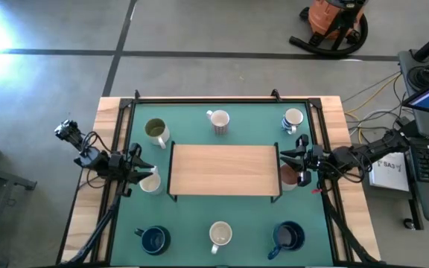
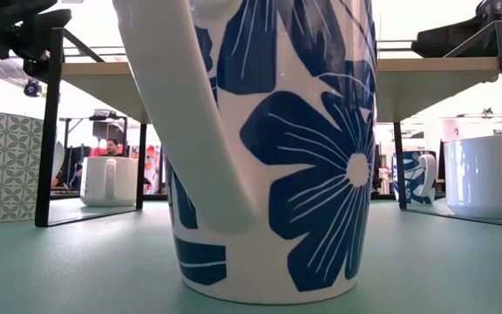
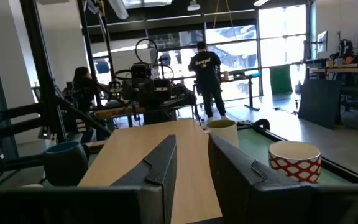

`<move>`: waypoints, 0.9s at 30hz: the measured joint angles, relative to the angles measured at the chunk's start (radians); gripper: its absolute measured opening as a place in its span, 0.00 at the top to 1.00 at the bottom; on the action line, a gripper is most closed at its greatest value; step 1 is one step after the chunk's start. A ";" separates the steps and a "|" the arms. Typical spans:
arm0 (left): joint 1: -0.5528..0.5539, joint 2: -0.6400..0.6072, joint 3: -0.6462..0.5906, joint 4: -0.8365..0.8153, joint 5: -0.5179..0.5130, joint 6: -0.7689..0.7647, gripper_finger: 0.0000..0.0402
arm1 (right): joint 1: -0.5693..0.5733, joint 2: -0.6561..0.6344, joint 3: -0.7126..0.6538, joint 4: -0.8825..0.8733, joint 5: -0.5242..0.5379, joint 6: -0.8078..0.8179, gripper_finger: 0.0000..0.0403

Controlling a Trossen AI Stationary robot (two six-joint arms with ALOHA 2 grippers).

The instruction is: Place coffee mugs

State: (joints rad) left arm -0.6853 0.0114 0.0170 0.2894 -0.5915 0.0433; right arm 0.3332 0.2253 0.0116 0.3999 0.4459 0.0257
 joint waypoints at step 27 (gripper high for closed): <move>0.000 0.000 0.000 0.000 0.000 0.000 0.78 | 0.000 0.000 0.000 0.033 0.000 0.053 0.80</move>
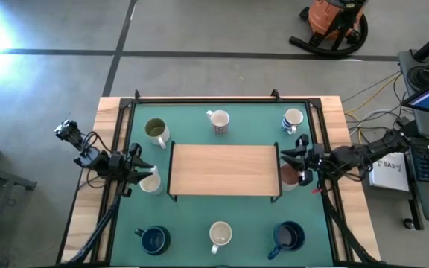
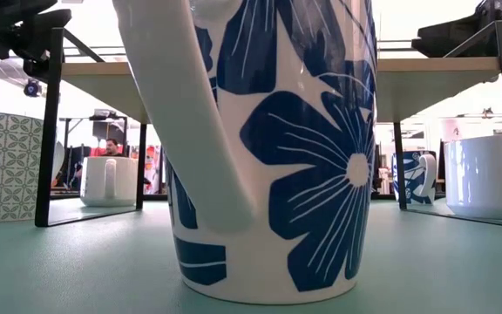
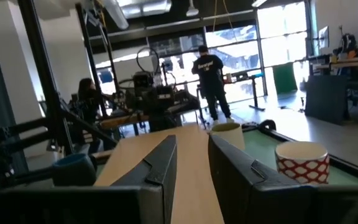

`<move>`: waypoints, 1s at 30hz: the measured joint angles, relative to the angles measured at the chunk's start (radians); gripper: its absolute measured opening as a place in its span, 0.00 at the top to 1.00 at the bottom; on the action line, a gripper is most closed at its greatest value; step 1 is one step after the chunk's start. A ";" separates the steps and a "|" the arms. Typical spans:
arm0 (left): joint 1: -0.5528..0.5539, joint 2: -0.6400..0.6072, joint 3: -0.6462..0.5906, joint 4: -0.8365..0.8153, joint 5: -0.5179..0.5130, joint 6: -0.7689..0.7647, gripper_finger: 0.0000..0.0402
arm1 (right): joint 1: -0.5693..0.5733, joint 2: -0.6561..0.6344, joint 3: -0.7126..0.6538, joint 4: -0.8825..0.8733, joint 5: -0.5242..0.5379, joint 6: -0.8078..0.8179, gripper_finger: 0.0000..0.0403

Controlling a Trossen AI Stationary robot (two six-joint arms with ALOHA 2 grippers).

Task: Place coffee mugs
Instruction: Put the top blue patterned mug on the shelf

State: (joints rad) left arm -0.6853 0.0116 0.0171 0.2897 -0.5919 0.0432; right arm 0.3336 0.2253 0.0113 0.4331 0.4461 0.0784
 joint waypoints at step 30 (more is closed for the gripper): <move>0.000 0.000 0.000 0.000 0.000 0.000 0.78 | -0.263 0.213 0.560 -1.000 0.410 0.469 0.80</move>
State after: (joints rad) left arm -0.6855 0.0113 0.0171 0.2897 -0.5918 0.0432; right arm 0.0707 0.4384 0.5717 -0.5673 0.8560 0.5478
